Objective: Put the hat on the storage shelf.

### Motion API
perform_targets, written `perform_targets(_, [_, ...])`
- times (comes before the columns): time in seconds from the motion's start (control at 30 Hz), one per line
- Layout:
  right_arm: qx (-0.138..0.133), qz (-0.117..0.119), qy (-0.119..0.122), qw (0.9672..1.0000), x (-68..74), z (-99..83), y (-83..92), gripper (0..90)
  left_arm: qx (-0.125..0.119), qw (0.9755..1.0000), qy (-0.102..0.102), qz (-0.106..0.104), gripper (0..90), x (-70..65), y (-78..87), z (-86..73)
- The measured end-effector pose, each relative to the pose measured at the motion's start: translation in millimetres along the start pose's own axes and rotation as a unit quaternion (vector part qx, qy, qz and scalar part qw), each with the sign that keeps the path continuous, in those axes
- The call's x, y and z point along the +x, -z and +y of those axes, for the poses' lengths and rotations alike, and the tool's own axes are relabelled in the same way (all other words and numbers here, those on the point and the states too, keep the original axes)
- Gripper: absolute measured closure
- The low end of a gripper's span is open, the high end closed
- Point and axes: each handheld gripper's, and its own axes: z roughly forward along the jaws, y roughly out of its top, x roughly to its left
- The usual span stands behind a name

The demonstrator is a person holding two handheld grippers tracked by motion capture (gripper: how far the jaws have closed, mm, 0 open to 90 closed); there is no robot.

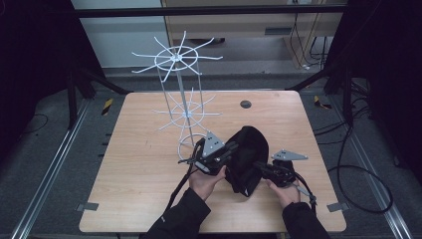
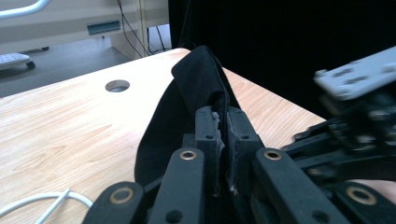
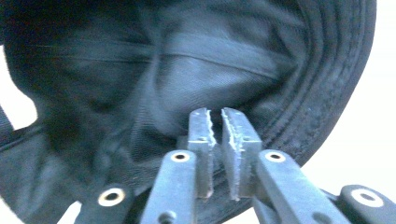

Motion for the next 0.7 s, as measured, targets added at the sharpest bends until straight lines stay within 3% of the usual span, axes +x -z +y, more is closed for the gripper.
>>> perform_targets(0.27, [-0.012, 0.055, 0.023, 0.9982, 16.6, -4.9, 21.9, 68.9, -0.004, 0.9999, 0.009, 0.012, 84.6, 7.1, -3.2, 0.1])
perform_targets(0.47, [-0.015, 0.094, 0.045, 0.9944, 32.5, -10.5, 31.8, 65.3, -0.006, 0.9997, 0.017, 0.019, 84.6, 8.9, -8.2, 0.0])
perform_targets(0.57, [-0.006, 0.111, 0.055, 0.9923, 40.3, -12.6, 30.4, 64.7, -0.007, 0.9996, 0.014, 0.021, 84.6, 9.3, -10.2, 1.5])
perform_targets(0.7, [0.021, 0.115, 0.067, 0.9909, 46.3, -17.0, 20.4, 66.3, -0.013, 0.9995, 0.014, 0.024, 84.6, 8.7, -11.1, 5.3])
